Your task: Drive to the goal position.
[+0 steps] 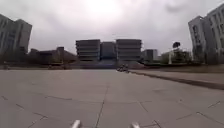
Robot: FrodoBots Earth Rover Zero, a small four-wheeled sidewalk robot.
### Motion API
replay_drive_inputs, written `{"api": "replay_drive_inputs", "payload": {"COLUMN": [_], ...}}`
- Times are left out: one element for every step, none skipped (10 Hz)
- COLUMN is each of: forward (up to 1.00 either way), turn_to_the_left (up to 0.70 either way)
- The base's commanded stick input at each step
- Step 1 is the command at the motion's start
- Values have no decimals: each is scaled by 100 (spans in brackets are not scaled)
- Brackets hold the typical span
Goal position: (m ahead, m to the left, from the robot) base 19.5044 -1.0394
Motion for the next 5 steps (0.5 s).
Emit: {"api": "replay_drive_inputs", "payload": {"forward": [85, 85, 85, 85, 85], "turn_to_the_left": [3, 0, 0, 0, 0]}}
